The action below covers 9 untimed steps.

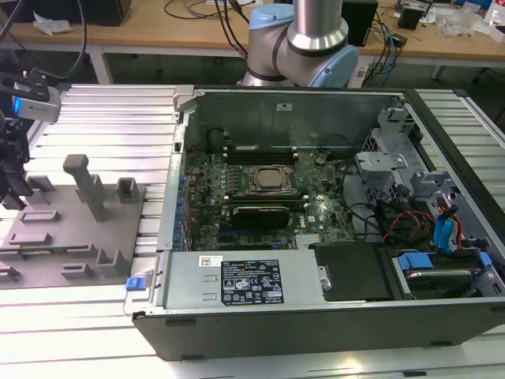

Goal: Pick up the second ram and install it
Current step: 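Pick up the second ram and move it above second insertion slot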

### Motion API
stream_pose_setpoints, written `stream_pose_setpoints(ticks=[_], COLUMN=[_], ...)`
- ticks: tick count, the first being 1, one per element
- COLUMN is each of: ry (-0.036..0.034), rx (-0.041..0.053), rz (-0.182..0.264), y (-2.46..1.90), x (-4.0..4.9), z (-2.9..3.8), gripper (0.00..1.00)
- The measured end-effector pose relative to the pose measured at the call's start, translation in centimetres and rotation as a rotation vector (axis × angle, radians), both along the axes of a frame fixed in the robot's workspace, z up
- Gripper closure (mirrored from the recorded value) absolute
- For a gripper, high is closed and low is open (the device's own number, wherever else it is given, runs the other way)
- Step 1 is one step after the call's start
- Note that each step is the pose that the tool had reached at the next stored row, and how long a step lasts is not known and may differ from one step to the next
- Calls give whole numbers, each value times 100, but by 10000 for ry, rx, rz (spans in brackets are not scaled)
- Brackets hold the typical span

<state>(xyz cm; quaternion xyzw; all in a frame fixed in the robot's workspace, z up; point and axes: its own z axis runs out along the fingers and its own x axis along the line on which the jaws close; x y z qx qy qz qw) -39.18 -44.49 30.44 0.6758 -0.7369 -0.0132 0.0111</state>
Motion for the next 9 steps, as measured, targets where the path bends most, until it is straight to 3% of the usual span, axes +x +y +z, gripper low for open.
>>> stream_pose_setpoints(ticks=[9], ry=[0], rx=[1], rz=[0], y=[-1], x=[0], z=[-64], gripper=[70])
